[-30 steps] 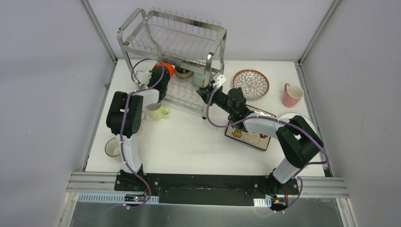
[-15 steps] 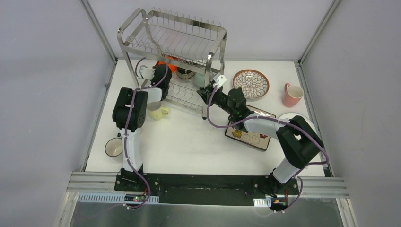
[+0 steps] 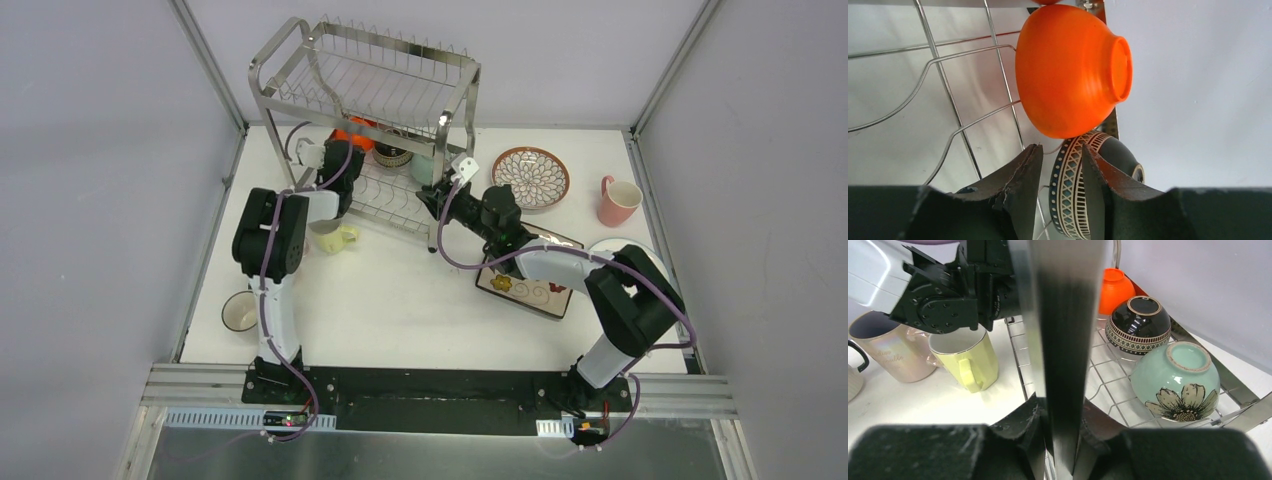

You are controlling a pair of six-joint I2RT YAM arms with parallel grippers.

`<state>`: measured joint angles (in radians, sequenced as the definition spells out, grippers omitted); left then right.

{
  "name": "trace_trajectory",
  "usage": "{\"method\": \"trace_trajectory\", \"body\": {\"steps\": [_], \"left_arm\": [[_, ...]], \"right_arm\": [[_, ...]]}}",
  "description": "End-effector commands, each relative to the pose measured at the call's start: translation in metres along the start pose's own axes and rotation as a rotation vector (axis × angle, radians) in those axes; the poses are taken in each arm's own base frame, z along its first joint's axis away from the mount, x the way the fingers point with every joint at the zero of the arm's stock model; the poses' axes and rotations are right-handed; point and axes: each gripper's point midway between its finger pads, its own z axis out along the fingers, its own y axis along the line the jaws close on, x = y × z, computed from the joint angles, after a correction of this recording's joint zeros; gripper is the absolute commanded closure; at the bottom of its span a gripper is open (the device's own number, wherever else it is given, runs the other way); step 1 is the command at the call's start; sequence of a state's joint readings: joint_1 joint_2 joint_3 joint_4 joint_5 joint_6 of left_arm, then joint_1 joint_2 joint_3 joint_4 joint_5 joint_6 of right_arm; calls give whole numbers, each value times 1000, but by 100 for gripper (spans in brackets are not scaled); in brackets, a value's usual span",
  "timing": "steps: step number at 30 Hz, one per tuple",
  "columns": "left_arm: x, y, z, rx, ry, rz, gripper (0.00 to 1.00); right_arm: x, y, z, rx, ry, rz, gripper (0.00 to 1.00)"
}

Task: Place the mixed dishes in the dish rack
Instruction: Move the bowl to the dish rack, then pick up the cup at the center of the board.

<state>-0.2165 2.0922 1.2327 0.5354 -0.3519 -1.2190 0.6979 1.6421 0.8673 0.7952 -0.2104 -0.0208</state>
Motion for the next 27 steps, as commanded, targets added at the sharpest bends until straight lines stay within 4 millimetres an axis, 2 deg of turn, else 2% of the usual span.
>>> {"method": "trace_trajectory", "body": {"steps": [1,4,7,11,13,16,17,18,19,23,27], "left_arm": [[-24,-45,-23,85,34,-50,62],[-26,-49,-33,78,69,-47,60],[-20,-43,-46,60,130,-65,59],[-10,-41,-65,60,207,-94,58],[-12,-38,-73,46,218,-87,54],[-20,-41,-82,46,230,-72,47],[-23,-44,-85,51,237,-65,36],[-25,-45,-87,49,249,-60,13],[-27,-46,-89,44,263,-56,2],[-39,-51,-106,33,273,-19,1],[-49,-55,-128,20,281,62,1]], "right_arm": [[3,6,-8,-8,69,88,75],[-4,3,-12,16,74,101,57],[-9,0,-19,44,81,119,43],[-16,3,-32,53,66,144,18],[-21,5,-37,52,66,149,2],[-25,7,-50,54,86,156,0],[-25,9,-56,58,96,162,0],[-25,10,-63,61,101,162,0],[-25,10,-72,68,100,159,0],[-33,7,-108,132,96,152,0],[-34,2,-140,211,148,185,0]]}}
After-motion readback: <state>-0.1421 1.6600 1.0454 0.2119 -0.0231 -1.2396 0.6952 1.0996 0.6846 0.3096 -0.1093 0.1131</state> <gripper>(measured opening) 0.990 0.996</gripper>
